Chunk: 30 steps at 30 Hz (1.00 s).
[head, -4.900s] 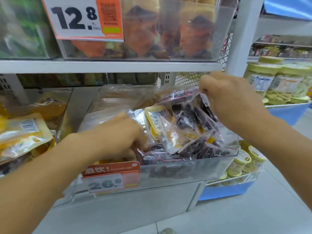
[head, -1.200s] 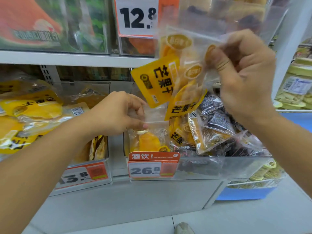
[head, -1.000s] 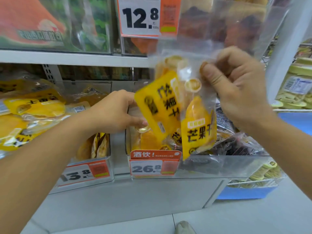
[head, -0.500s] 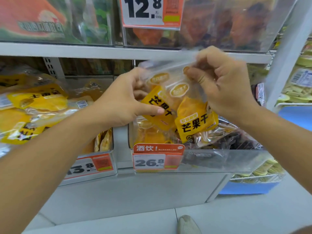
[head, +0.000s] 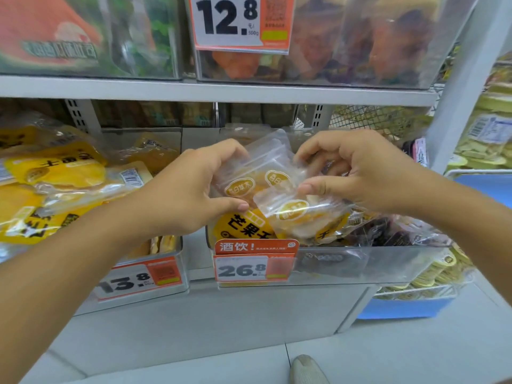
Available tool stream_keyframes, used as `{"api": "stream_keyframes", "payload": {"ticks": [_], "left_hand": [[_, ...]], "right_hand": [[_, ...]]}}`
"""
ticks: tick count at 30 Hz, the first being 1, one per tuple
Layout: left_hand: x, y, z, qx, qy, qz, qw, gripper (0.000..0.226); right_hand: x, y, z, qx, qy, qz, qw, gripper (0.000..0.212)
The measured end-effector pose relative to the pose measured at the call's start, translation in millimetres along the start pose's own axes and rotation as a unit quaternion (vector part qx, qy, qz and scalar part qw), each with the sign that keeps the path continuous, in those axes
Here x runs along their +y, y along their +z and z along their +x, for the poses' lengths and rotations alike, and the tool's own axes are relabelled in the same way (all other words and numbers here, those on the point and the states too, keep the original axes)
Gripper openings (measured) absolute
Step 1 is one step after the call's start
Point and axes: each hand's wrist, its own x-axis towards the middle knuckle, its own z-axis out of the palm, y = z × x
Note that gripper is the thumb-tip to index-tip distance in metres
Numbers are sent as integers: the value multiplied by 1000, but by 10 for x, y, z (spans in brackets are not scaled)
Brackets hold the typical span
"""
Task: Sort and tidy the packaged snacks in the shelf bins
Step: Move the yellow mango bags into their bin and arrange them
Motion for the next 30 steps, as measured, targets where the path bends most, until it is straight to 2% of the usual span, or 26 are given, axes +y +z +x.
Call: {"api": "stream_keyframes", "payload": {"ticks": [2, 5, 8, 11, 13, 14, 16, 18, 20, 22, 24, 26, 27, 30], "left_hand": [[5, -33, -1, -1, 4, 23, 1000, 47], [3, -80, -11, 7, -4, 54, 999, 48], [1, -97, -39, -5, -18, 79, 997, 52], [33, -42, -48, -5, -23, 64, 998, 46], [65, 0, -33, -7, -22, 49, 999, 39], [69, 10, -19, -7, -23, 49, 999, 38], [64, -6, 9, -13, -23, 40, 999, 42], [52, -75, 31, -38, -16, 20, 999, 46], [51, -159, 45, -48, 3, 21, 999, 44], [48, -189, 88, -44, 20, 53, 997, 44], [4, -184, 134, -88, 12, 55, 994, 41], [-53, -175, 144, -180, -2, 8, 984, 38], [-80, -187, 140, -200, -12, -25, 979, 40], [-147, -233, 132, -206, -21, -86, 975, 39]], "right_hand": [[-26, 4, 1, 11, -11, 4, 1000, 47], [-71, 64, 9, 54, -55, 2, 997, 25], [-22, 51, 40, 151, -70, -19, 986, 5], [77, -20, 68, 219, -55, -138, 964, 3], [106, 5, 63, 202, -24, -264, 943, 7], [98, 30, 59, 185, -8, -283, 941, 8], [54, 71, 52, 166, 16, -220, 961, 8], [-10, 58, 46, 177, 44, -101, 978, 8], [-109, 27, 36, 183, 60, 19, 981, 9], [-205, 62, 18, 157, 55, 100, 981, 10], [-277, 166, 0, 118, 26, 101, 988, 10], [-300, 246, -3, 89, -3, 70, 994, 8], [-298, 251, 6, 86, -9, 66, 994, 7], [-243, 114, 29, 167, -24, 49, 984, 7]]}}
